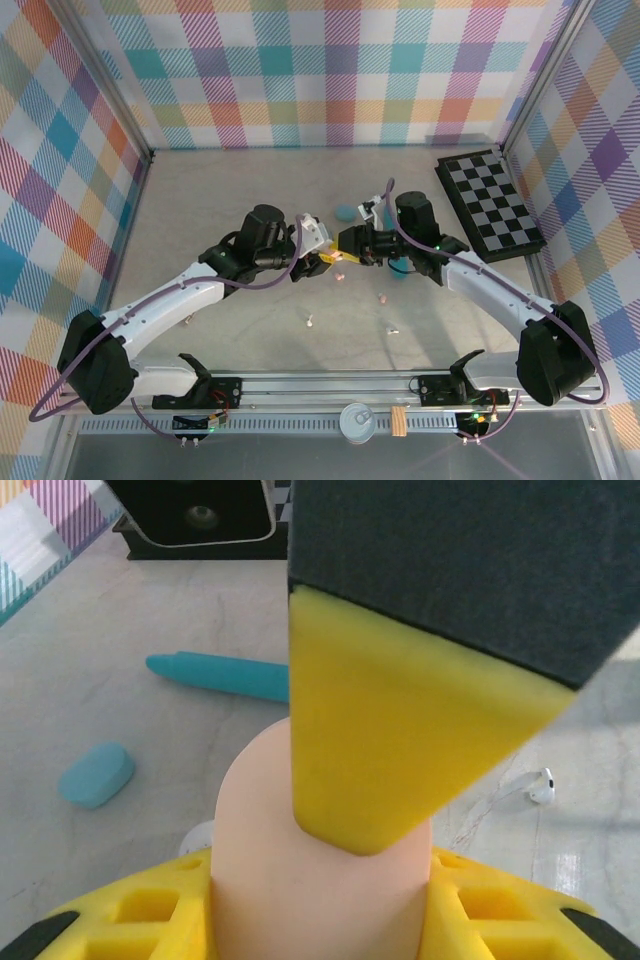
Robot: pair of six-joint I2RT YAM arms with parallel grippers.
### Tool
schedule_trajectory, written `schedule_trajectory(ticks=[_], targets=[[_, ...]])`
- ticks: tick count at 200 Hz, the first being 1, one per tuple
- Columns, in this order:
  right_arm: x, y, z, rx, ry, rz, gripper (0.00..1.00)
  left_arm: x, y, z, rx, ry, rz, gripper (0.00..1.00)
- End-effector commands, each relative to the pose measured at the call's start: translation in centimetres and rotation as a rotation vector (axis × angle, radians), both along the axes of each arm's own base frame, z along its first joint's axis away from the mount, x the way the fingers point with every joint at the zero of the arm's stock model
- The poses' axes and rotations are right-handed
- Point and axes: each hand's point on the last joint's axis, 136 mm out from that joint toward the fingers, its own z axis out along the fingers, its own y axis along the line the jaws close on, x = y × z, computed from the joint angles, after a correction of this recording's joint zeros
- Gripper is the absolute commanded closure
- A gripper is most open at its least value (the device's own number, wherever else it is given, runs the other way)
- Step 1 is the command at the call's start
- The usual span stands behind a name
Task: Insert the wireless bluetooth earbuds into the charging case
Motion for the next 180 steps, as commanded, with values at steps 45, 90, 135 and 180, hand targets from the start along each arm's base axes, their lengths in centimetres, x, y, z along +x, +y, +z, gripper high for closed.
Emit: schedule_trajectory(ticks=[45,90,135,180], targets=[[-0.5,-0.3,2.8,0.060,-0.034,-0.008,0.75,0.4,-0.2,4.2,-0.182,-0.142,0.053,0.30],[-0.6,-0.7,6.7,0.248,-0.017,0.000,0.78,-1.0,1.8,8.9,-0.514,-0.324,0.102,0.19],[-1.2,-0.9,8.5,0.375,0.002,0.006,0.78,-2.3,2.5,10.4,-0.721,-0.371,0.021,0.20],[-1.7,-1.0,10.6,0.466,-0.043,0.010,0.78,-2.9,2.0,11.6,-0.842,-0.346,-0.064,0.22]])
